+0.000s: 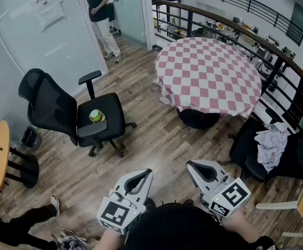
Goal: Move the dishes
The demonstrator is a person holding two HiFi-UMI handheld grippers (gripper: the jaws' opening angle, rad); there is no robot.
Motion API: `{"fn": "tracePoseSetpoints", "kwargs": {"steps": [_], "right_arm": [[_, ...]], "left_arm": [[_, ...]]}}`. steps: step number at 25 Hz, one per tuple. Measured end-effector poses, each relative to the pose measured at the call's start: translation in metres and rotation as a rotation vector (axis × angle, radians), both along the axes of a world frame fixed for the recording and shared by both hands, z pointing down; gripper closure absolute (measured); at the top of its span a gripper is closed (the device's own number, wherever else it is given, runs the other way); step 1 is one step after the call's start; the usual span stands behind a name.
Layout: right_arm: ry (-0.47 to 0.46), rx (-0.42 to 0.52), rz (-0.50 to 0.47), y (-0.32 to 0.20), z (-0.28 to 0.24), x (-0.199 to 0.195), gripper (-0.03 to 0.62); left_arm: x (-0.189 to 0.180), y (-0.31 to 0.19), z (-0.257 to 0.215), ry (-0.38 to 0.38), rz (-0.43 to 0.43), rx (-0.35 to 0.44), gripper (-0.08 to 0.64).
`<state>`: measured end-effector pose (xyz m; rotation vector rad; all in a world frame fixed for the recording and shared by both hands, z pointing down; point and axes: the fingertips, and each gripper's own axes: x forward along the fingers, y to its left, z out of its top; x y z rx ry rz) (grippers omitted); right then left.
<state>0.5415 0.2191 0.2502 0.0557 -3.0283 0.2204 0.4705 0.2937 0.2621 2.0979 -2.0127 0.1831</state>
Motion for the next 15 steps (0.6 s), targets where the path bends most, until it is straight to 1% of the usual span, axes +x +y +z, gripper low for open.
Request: {"fn": "tracePoseSetpoints", "kwargs": {"steps": [2, 6, 10, 12, 15], "right_arm": [[-0.002, 0.002, -0.002, 0.001, -0.005, -0.004, 0.575], [0.0, 0.001, -0.012, 0.002, -0.018, -0.008, 0.575], [0.002, -0.023, -0.024, 0.006, -0.001, -0.011, 0.574], [0.011, -0.037, -0.024, 0.012, 0.005, -0.02, 0.574], [0.019, -0.039, -0.049, 0.032, 0.004, -0.043, 0.574]], "left_arm": [[-0.002, -0.002, -0.005, -0.008, 0.013, -0.002, 0.554], [-0.008, -0.003, -0.014, -0.012, 0.006, 0.004, 0.554], [-0.008, 0.0, -0.005, -0.001, 0.013, 0.001, 0.554], [-0.018, 0.009, -0.003, -0.008, -0.008, 0.009, 0.554], [-0.041, 0.037, -0.006, -0.015, -0.067, 0.016, 0.554]]}}
